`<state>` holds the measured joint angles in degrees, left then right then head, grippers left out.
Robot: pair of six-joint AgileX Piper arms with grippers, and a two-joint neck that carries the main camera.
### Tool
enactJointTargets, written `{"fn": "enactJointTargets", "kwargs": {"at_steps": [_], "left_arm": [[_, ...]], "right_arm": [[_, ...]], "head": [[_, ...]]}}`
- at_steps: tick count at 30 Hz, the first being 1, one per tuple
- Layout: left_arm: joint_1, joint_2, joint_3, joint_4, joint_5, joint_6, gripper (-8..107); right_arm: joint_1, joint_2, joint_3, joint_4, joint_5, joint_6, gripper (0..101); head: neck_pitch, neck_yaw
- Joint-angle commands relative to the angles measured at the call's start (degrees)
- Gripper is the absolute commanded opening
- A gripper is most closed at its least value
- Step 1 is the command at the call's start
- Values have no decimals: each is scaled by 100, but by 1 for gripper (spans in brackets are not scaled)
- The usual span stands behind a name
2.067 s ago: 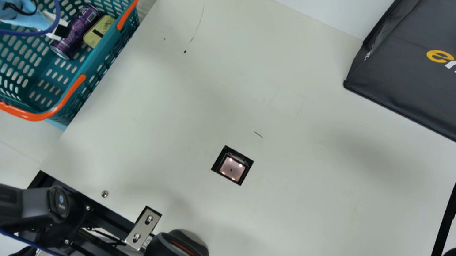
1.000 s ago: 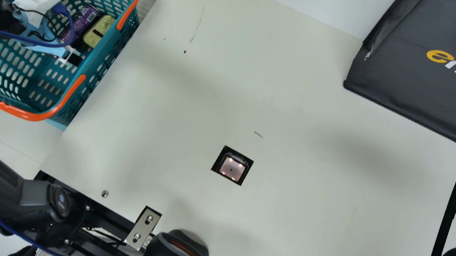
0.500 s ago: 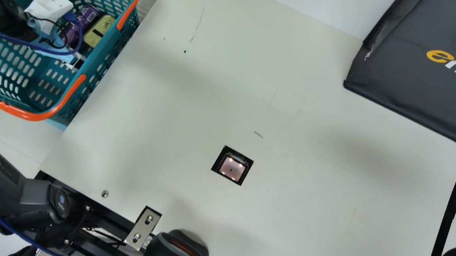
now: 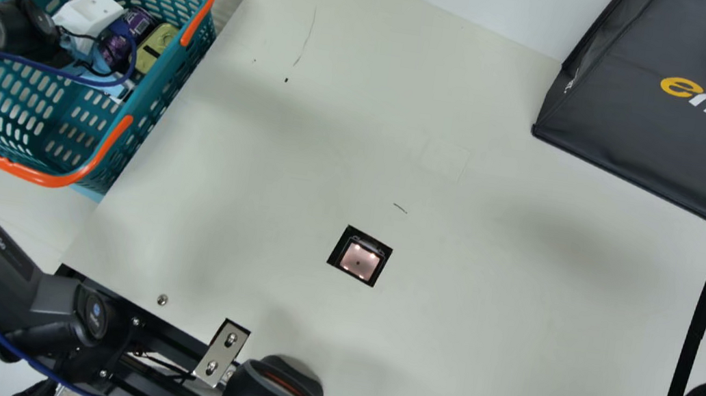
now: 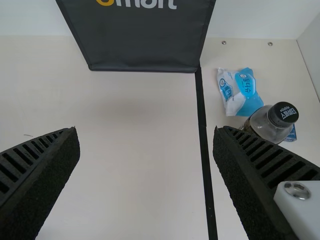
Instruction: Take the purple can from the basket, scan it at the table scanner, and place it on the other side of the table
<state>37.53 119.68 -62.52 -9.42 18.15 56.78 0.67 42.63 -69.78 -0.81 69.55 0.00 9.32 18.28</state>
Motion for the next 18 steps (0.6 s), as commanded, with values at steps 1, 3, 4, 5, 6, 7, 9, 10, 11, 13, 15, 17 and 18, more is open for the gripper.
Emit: {"fn": "enactJointTargets", "kwargs": {"at_steps": [1, 3, 4, 5, 6, 7, 9, 10, 11, 13, 15, 17, 18], "left_arm": [[-4, 59, -28, 50, -39, -78, 90], [-8, 123, -57, 95, -68, -147, 90], [-13, 155, -76, 121, -70, -193, 90], [-14, 185, -92, 136, -68, -227, 90], [-17, 213, -110, 155, -64, -267, 90], [-19, 242, -129, 169, -50, -304, 90], [-22, 294, -168, 185, -11, -374, 90], [-25, 317, -188, 194, 10, -409, 90], [-26, 342, -204, 192, 39, -440, 90], [-28, 381, -240, 179, 109, -493, 90], [-35, 408, -271, 140, 202, -529, 90], [-36, 423, -295, 82, 294, -537, 90], [-38, 428, -305, 57, 333, -538, 90]], "right_arm": [[0, 0, 0, 0, 0, 0, 95], [0, 0, 0, 0, 0, 0, 95], [0, 0, 0, 0, 0, 0, 95], [0, 0, 0, 0, 0, 0, 95], [0, 0, 0, 0, 0, 0, 95], [0, 0, 0, 0, 0, 0, 95], [0, 0, 0, 0, 0, 0, 95], [0, 0, 0, 0, 0, 0, 95], [0, 0, 0, 0, 0, 0, 95], [0, 0, 0, 0, 0, 0, 95], [0, 0, 0, 0, 0, 0, 95], [0, 0, 0, 0, 0, 0, 95], [0, 0, 0, 0, 0, 0, 95]], "head": [[-140, 14], [-140, 14], [-140, 14], [-140, 14], [-140, 14], [-140, 14], [-140, 14], [-140, 14], [-140, 14], [-140, 14], [-140, 14], [-140, 14], [-140, 14]]}}
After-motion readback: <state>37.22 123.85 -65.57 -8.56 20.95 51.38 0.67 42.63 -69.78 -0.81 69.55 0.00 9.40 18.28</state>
